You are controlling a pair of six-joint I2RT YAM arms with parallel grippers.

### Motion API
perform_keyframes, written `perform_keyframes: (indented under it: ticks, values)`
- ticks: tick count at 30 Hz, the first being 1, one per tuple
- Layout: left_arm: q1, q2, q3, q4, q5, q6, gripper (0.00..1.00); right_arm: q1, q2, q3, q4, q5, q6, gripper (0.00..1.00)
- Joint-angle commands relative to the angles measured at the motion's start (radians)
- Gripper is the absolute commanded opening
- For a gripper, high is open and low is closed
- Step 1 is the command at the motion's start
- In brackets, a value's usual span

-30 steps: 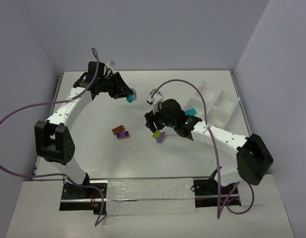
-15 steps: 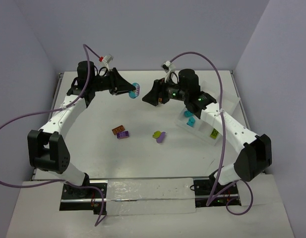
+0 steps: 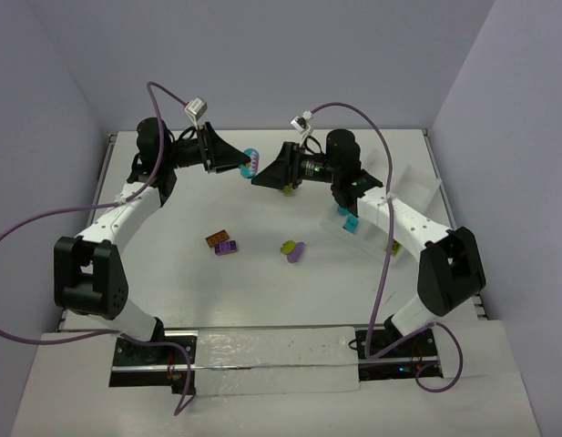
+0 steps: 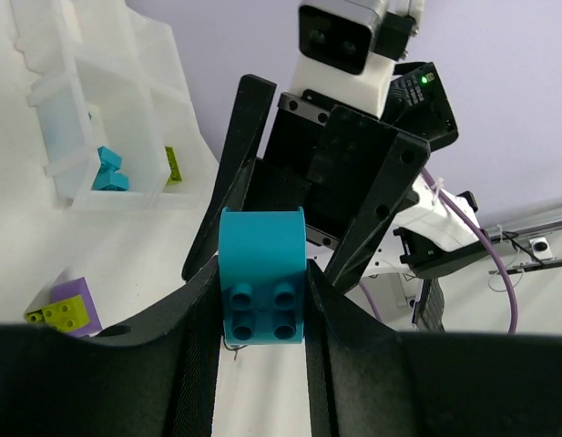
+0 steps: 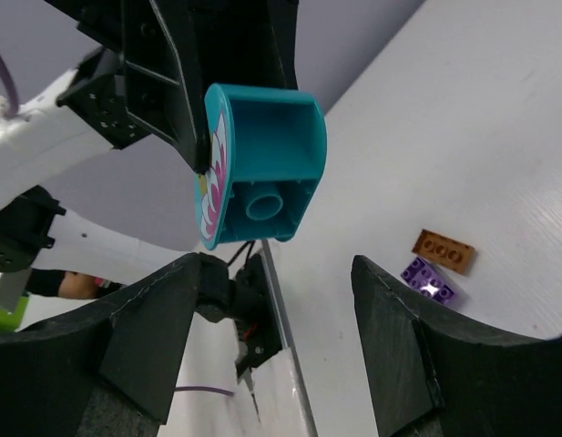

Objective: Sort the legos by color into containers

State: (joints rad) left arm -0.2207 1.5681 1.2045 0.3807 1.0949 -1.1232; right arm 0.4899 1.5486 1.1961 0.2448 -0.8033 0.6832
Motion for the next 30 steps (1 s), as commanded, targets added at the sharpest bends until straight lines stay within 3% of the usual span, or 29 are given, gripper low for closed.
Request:
perform_keyframes:
  ticks: [1, 3, 7, 23, 30]
  values:
    - [0.006, -0.042, 0.004, 0.093, 0.034, -0.023, 0.00, -0.014, 0.038, -0.016, 0.286, -0.087, 0.186, 0.74]
    - [0.006, -0.043, 0.000, 0.093, 0.031, -0.021, 0.00, -0.016, 0.052, -0.024, 0.394, -0.100, 0.246, 0.72]
    - [0.006, -0.037, 0.006, 0.066, 0.028, -0.007, 0.00, -0.016, 0.070, -0.026, 0.452, -0.114, 0.297, 0.70]
    - [0.004, -0.052, 0.000, 0.066, 0.029, 0.002, 0.00, -0.013, 0.094, 0.010, 0.469, -0.137, 0.310, 0.47]
    - [0.006, -0.057, -0.011, 0.064, 0.035, 0.008, 0.00, -0.007, 0.100, 0.025, 0.467, -0.139, 0.311, 0.54]
